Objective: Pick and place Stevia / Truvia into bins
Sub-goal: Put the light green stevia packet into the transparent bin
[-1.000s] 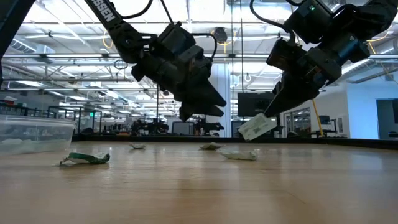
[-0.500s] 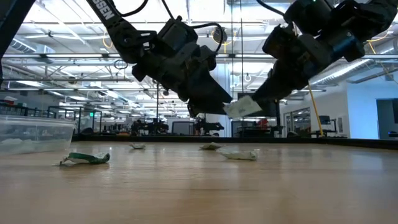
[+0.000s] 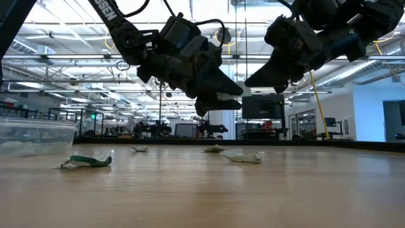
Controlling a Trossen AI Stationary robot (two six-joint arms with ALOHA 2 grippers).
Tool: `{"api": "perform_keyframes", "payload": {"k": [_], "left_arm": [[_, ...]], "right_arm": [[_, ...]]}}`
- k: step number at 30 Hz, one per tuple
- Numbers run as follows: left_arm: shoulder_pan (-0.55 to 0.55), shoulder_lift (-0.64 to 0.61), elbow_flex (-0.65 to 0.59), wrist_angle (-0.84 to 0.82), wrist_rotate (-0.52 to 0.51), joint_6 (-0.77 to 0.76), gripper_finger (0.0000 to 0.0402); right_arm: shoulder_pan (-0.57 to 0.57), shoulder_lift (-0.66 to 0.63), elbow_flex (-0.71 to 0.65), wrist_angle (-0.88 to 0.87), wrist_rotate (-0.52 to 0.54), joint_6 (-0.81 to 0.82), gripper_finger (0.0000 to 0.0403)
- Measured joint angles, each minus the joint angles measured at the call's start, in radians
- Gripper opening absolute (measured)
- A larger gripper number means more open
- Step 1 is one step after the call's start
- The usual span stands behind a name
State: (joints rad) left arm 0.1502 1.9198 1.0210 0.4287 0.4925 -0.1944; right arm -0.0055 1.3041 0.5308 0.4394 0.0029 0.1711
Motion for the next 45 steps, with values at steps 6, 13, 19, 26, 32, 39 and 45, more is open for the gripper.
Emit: {"api": "perform_keyframes", "payload": {"k": [6, 13, 19, 26, 32, 39, 45], "left_arm": [[-0.009, 0.0, 0.0, 0.021, 0.0, -0.001, 0.0168], [-0.006, 0.0, 0.0, 0.039, 0.0, -0.004, 0.0054], [-0.005, 0.0, 0.0, 0.039, -0.004, -0.037, 0.0013], [0.022, -0.014, 0.0, -0.044, 0.016, -0.066, 0.0008], [0.086, -0.16, 0.0, -0.34, 0.108, 0.006, 0.0006], [0.124, -0.429, 0.0, -0.872, -0.015, 0.186, 0.0007], [0.076, -0.57, 0.0, -1.286, -0.423, 0.013, 0.0007]], "right_arm": [[-0.001, 0.0, 0.0, -0.006, 0.0, 0.0, 0.0], [-0.001, 0.0, 0.0, -0.01, 0.0, 0.0, 0.0], [-0.007, 0.0, 0.0, -0.021, -0.002, 0.067, 0.0025], [-0.007, 0.0, 0.0, 0.002, 0.051, 0.08, 0.0086], [-0.007, 0.0, 0.0, 0.026, 0.104, 0.077, 0.0116], [-0.009, 0.0, 0.0, 0.027, 0.106, 0.076, 0.0119], [-0.009, 0.0, 0.0, 0.027, 0.106, 0.078, 0.0117]]}}
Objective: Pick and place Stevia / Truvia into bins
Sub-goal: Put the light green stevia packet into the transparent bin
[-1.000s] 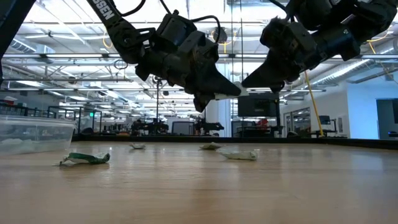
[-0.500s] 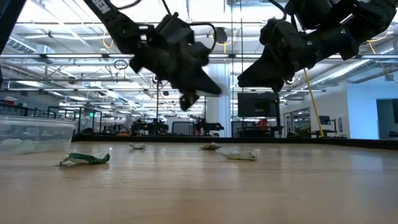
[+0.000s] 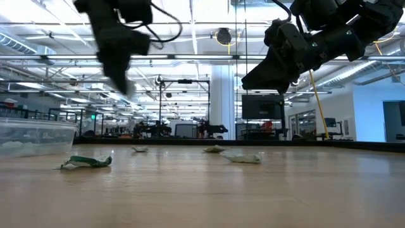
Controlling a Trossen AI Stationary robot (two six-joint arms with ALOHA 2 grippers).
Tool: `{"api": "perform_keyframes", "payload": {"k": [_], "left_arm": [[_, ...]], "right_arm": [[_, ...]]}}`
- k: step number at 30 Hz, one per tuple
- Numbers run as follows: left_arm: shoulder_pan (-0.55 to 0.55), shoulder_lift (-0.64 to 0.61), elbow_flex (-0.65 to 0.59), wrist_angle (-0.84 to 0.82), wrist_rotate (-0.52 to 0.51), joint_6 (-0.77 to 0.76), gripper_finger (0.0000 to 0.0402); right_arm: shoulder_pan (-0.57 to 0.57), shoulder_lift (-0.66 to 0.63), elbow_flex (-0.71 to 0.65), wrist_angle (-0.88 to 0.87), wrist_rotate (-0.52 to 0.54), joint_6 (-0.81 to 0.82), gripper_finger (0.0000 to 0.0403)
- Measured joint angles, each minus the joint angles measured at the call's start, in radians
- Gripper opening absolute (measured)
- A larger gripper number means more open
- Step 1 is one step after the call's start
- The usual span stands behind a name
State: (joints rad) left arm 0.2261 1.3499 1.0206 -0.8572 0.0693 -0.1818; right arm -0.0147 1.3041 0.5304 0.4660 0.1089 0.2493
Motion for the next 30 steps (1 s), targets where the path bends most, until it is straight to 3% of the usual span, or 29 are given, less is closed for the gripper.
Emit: {"api": "perform_keyframes", "payload": {"k": [2, 6, 11, 17, 21, 25, 30], "left_arm": [[-0.034, -0.014, 0.0, -0.112, -0.066, -0.125, 0.0007], [-0.147, -0.022, 0.0, -0.288, -0.062, -0.253, 0.0005], [-0.274, -0.021, -0.048, -0.308, -0.002, -0.364, 0.0012], [-0.35, -0.021, -0.195, -0.277, 0.085, -0.509, 0.0015], [-0.354, -0.021, -0.28, -0.203, 0.176, -0.509, 0.0055], [-0.354, -0.021, -0.304, -0.143, 0.19, -0.481, 0.009], [-0.346, -0.021, -0.29, -0.134, 0.19, -0.43, 0.0116]], "right_arm": [[0.0, 0.0, 0.0, 0.0, 0.0, 0.0, 0.0117], [-0.001, 0.0, 0.0, -0.001, 0.023, -0.007, 0.0116], [-0.019, 0.0, 0.0, -0.003, 0.075, -0.005, 0.0116], [-0.04, 0.0, 0.0, -0.002, 0.075, 0.0, 0.0116], [-0.051, 0.0, 0.0, -0.001, 0.074, 0.0, 0.0116], [-0.051, 0.0, 0.0, -0.001, 0.068, 0.001, 0.0116], [-0.051, 0.0, 0.0, 0.0, -0.124, 0.001, 0.0116]]}}
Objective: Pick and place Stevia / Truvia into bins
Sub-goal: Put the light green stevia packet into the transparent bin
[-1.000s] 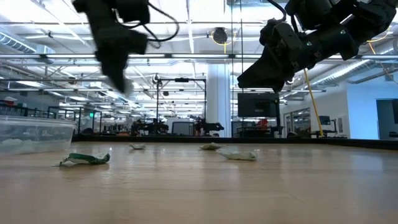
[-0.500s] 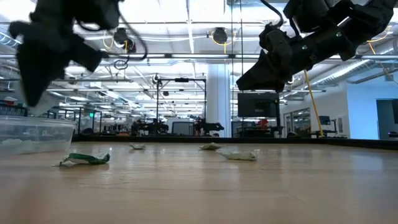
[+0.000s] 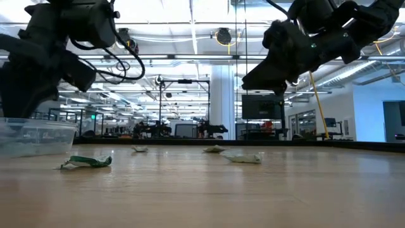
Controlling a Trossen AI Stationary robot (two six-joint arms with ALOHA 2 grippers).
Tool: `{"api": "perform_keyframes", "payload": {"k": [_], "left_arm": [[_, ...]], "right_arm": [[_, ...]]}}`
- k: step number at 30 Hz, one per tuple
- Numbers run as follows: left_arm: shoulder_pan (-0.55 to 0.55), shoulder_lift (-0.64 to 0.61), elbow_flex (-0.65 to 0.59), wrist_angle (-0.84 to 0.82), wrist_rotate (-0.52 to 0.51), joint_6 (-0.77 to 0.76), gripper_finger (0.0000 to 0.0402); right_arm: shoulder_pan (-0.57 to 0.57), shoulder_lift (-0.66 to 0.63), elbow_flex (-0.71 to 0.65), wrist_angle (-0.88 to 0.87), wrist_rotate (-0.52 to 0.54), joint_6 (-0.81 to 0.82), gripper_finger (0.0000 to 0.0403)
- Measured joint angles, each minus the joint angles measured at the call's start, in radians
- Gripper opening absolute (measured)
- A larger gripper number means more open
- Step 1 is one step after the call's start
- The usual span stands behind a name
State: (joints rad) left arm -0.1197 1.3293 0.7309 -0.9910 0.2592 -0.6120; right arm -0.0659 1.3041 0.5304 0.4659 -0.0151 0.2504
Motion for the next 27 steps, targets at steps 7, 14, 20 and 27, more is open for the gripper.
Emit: {"api": "perform_keyframes", "payload": {"k": [7, 14, 20, 27], "left_arm": [[0.046, 0.0, 0.085, -0.002, -0.013, 0.078, 0.0121], [0.113, 0.0, 0.215, 0.0, -0.136, 0.218, 0.0122], [0.19, 0.0, 0.264, 0.002, -0.183, 0.244, 0.0122], [0.234, 0.0, 0.264, 0.002, -0.183, 0.256, 0.0122]], "right_arm": [[0.0, 0.0, 0.0, 0.02, -0.116, 0.082, 0.0116], [0.039, 0.088, 0.071, 0.093, -0.234, 0.06, 0.0116], [0.014, 0.196, 0.121, 0.069, -0.425, 0.046, 0.0116], [0.031, 0.315, 0.121, -0.001, -0.455, -0.03, 0.0116]]}}
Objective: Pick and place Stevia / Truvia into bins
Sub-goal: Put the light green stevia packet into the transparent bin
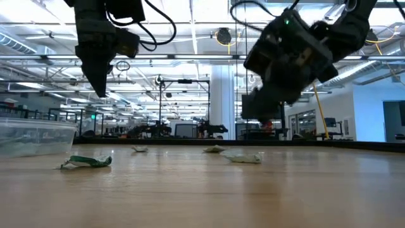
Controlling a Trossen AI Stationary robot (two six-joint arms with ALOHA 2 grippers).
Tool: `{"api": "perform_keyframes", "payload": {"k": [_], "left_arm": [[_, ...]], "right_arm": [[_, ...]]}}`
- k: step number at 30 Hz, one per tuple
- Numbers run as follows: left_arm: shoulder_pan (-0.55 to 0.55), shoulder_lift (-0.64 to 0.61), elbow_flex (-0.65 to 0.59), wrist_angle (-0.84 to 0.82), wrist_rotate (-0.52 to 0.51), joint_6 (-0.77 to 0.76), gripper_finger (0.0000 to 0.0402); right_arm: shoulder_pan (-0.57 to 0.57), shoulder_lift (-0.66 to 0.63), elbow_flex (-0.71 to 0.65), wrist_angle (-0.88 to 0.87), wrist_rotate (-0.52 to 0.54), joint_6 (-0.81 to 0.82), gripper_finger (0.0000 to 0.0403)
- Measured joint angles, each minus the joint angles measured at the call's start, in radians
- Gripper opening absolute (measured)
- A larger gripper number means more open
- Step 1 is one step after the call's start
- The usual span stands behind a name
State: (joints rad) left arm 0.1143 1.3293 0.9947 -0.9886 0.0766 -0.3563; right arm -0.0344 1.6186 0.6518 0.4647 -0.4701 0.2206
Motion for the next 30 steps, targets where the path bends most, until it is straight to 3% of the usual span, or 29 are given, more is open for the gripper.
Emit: {"api": "perform_keyframes", "payload": {"k": [4, 10, 16, 22, 30], "left_arm": [[0.019, 0.0, 0.0, 0.005, -0.002, 0.015, 0.0122], [0.045, 0.0, 0.0, 0.019, -0.001, 0.015, 0.0122], [0.056, 0.0, 0.0, 0.044, 0.0, 0.015, 0.0122], [0.056, 0.0, 0.0, 0.056, 0.002, 0.023, 0.0122], [0.056, 0.0, 0.0, 0.052, 0.001, 0.061, 0.0122]], "right_arm": [[0.026, 0.083, 0.0, 0.003, 0.106, -0.002, 0.0116], [0.054, 0.178, 0.024, 0.154, 0.129, -0.01, 0.0116], [0.076, 0.267, 0.118, 0.094, 0.135, -0.084, 0.0116], [0.076, 0.295, 0.15, 0.068, 0.254, -0.11, 0.0116], [0.098, 0.284, 0.15, 0.027, 0.094, -0.014, 0.0116]]}}
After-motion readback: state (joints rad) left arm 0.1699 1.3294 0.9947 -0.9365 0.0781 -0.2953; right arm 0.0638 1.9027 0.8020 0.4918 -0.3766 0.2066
